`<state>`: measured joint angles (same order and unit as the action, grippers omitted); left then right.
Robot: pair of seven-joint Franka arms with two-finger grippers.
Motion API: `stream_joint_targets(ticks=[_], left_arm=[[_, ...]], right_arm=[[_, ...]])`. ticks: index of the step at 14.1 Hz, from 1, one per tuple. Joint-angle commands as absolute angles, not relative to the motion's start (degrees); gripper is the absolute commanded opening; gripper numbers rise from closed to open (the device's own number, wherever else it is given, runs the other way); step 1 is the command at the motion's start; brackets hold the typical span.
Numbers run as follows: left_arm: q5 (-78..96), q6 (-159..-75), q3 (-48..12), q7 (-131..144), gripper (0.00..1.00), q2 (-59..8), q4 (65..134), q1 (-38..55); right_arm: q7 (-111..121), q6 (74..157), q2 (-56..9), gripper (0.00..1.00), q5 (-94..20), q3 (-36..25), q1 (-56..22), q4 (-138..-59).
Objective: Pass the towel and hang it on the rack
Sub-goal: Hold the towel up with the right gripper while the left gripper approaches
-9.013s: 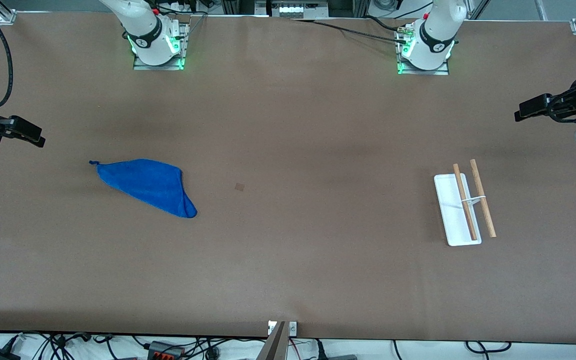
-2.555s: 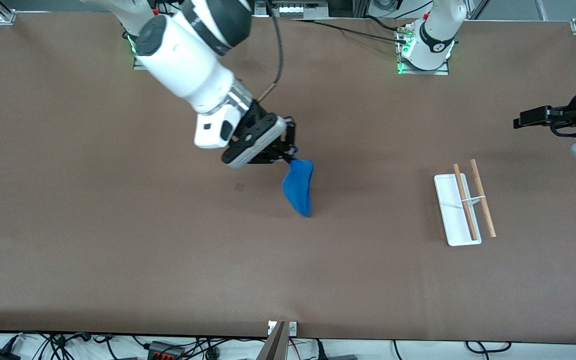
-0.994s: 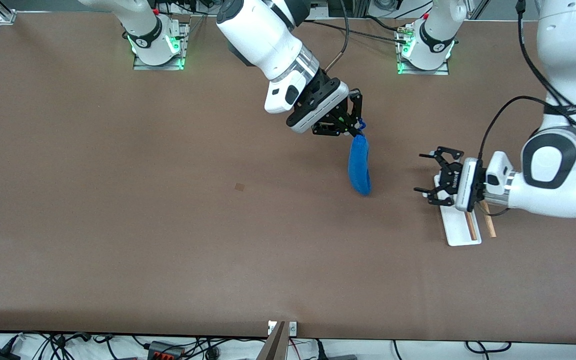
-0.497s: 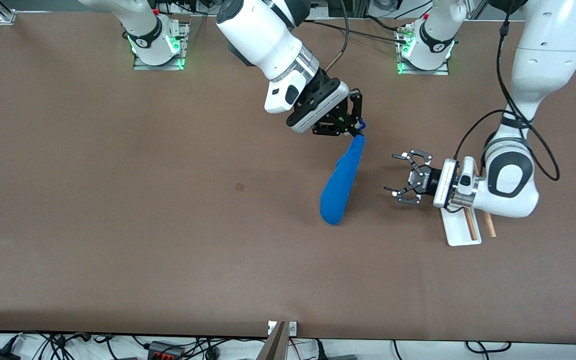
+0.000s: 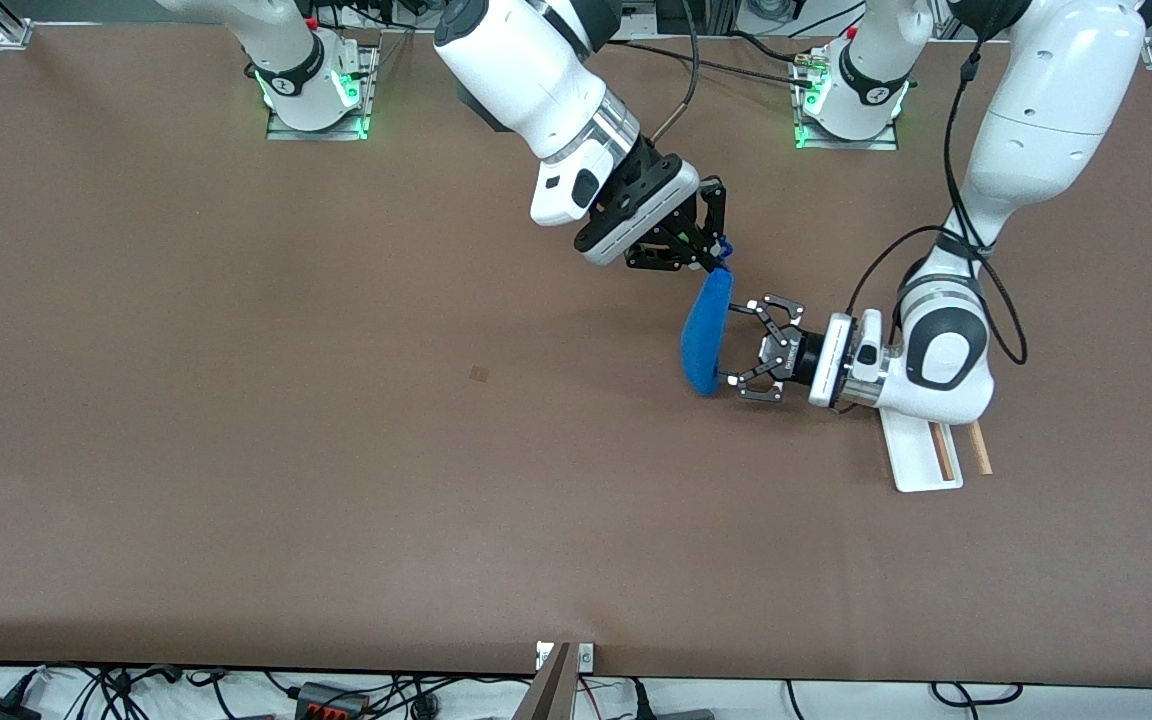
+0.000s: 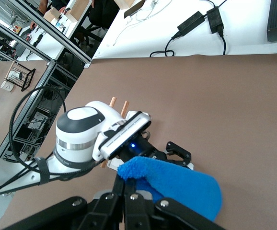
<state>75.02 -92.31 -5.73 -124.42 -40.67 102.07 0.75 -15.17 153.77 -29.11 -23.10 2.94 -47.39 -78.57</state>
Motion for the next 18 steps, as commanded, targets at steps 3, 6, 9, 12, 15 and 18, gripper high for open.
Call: stream_joint_targets(ticks=[3,6,9,12,15,18], left_arm=[[81.5,-94.7,-5.9,-129.9,0.98,-40.9,104.1,3.3],[81.8,-95.3,-5.8,-130.2,0.99,-41.3,103.8,3.1],[81.0,-96.9,-5.0,-130.3,1.00,-41.5,99.7,1.3],[80.6,-97.0,-4.5,-129.6,1.00,-41.7,95.5,0.6],[80.6,-97.5,-4.2,-129.6,1.00,-43.4,92.6,1.4],[81.6,-99.3,-4.4,-129.8,1.00,-44.5,92.3,3.7]], right_arm=[[-15.5,154.1,-30.1,0.00,-23.5,2.6,-47.9,-76.8],[-15.5,154.1,-30.1,0.00,-23.5,2.6,-47.9,-76.8],[-15.5,154.1,-30.1,0.00,-23.5,2.6,-47.9,-76.8],[-15.5,154.1,-30.1,0.00,-23.5,2.6,-47.9,-76.8],[-15.5,154.1,-30.1,0.00,-23.5,2.6,-47.9,-76.8],[-15.5,154.1,-30.1,0.00,-23.5,2.6,-47.9,-76.8]])
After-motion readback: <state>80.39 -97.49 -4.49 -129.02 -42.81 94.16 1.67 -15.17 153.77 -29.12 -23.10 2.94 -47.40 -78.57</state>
